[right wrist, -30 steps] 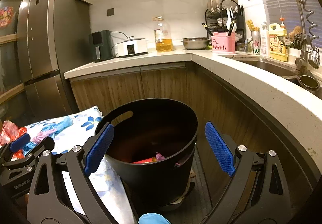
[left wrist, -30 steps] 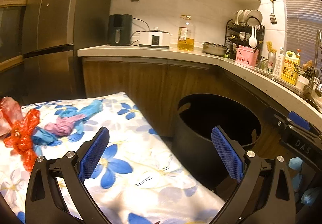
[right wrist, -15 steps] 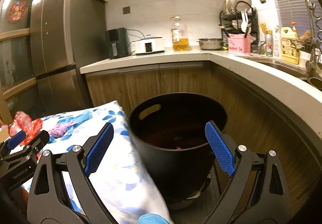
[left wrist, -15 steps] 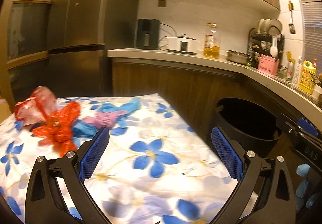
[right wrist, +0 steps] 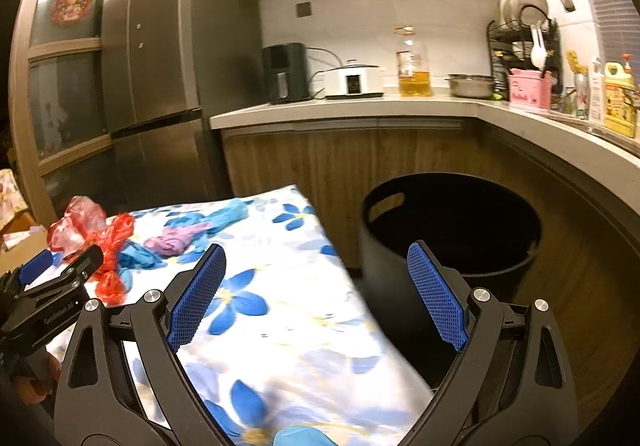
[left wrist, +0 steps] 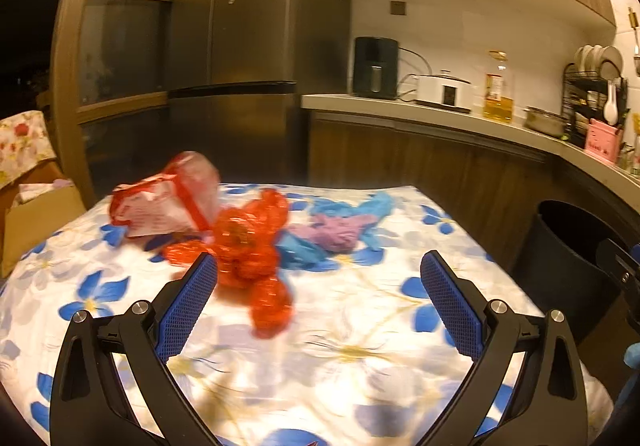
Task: Collect trash
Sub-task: 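Move both tools back over the table toward the orange bag and gloves, then grasp the orange plastic bag with the left tool while the right tool grasps the blue glove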
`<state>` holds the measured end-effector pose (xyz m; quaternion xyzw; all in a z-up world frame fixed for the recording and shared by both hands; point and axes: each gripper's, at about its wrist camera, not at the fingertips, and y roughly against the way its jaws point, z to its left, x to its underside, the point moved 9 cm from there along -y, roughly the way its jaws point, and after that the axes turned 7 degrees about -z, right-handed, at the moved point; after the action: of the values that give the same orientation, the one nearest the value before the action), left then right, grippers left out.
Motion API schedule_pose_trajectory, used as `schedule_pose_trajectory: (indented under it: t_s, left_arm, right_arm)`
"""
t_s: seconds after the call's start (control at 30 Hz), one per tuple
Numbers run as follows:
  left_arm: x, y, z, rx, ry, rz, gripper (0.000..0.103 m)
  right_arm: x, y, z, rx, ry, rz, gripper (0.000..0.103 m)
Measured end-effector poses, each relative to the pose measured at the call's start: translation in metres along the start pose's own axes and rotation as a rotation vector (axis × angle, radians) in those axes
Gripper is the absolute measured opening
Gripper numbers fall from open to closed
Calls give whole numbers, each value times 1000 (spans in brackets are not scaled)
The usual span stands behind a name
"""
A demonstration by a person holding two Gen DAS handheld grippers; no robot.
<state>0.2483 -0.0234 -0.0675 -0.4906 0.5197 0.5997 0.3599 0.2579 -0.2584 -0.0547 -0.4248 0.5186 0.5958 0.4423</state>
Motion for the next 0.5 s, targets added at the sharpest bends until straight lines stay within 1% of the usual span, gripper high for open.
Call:
schedule_pose_trajectory:
  t_s: [0.1,0.33,0.5]
  left_arm:
    - [1,-3,12,-17,8,4,97]
    - [0,-12,33,-56,12,4,97]
    - [-2,-40,43,-84,10,14,97]
  right_arm:
    - [4,-6,17,-26,7,11,91]
    - [7,-17,43,-70,15,22,91]
    - [9,-26,57,-92,12,30,91]
